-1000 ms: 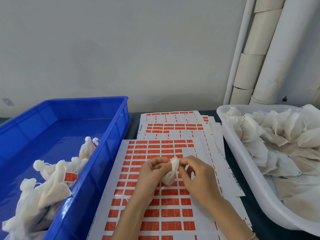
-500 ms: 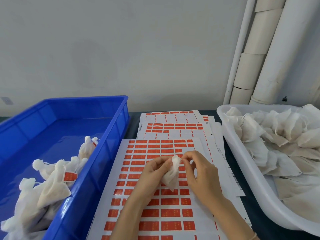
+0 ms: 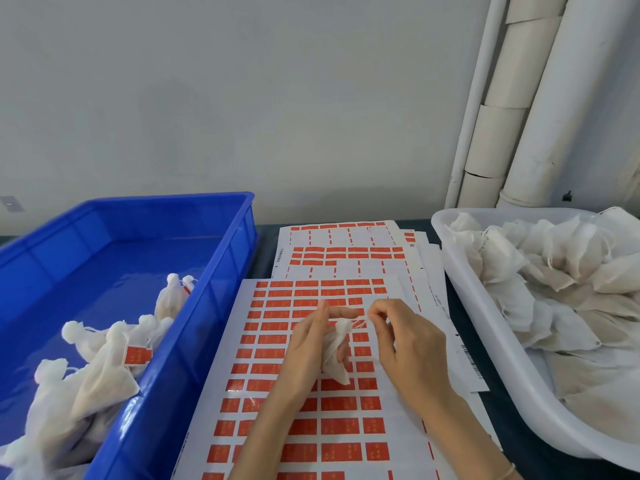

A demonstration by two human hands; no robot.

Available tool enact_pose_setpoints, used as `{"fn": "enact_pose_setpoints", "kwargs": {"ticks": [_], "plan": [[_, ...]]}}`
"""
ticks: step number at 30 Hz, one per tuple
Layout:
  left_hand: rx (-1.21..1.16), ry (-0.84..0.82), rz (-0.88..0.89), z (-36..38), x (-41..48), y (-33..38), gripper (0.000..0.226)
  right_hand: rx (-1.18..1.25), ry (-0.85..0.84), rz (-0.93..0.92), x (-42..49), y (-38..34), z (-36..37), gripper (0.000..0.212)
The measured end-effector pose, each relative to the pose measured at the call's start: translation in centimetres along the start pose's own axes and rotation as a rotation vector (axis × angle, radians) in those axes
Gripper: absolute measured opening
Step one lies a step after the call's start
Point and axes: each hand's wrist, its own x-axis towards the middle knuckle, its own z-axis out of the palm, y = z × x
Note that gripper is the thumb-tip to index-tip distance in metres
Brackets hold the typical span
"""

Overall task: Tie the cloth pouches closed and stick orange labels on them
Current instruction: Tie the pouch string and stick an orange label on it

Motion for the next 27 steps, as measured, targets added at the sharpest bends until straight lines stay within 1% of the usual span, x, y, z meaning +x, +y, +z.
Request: {"fn": "enact_pose_setpoints", "kwargs": {"ticks": [4,9,11,13,15,18,20,22,24,25,27], "plan": [[0.025,0.037,0.029,0.2,-0.1,-0.1,0.038,-0.05,0.029,0.023,0.4,0.4,-0.5,0.016],[0.051,0.05,0.007,0.5,0.1,-0.1,0.041,-0.098,0.051,0.012,0.6,0.7,-0.7,0.013],[0.048,0.038,0.016,0.7,0.1,0.1,0.037,-0.111,0.059,0.018,0.6,0.8,-0.6,0.014],[0.083,0.006,0.048,0.8,0.0,0.1,0.03,-0.097,0.036,0.039,0.5,0.8,-0.6,0.015],[0.142,0.006,0.057,0.8,-0.1,0.0,0.023,-0.021,-0.031,0.08,0.3,0.9,-0.5,0.014],[0.123,0.064,0.033,0.5,-0.1,-0.6,0.02,0.185,-0.139,0.247,0.2,0.5,-0.2,0.007],[0.109,0.116,0.001,0.5,0.0,-0.8,0.018,0.287,-0.147,0.416,0.2,0.6,0.3,0.009],[0.107,0.164,-0.042,0.6,0.2,-1.2,0.017,0.309,-0.172,0.604,0.2,1.4,0.9,0.015],[0.105,0.204,-0.08,0.8,0.4,-1.5,0.016,0.306,-0.253,0.78,0.3,2.0,1.1,0.031],[0.1,0.218,-0.094,0.8,0.6,-1.5,0.016,0.291,-0.284,0.835,0.5,2.2,1.2,0.037],[0.101,0.247,-0.118,0.8,0.7,-1.7,0.017,0.228,-0.301,0.875,1.2,2.4,1.3,0.042]]}}
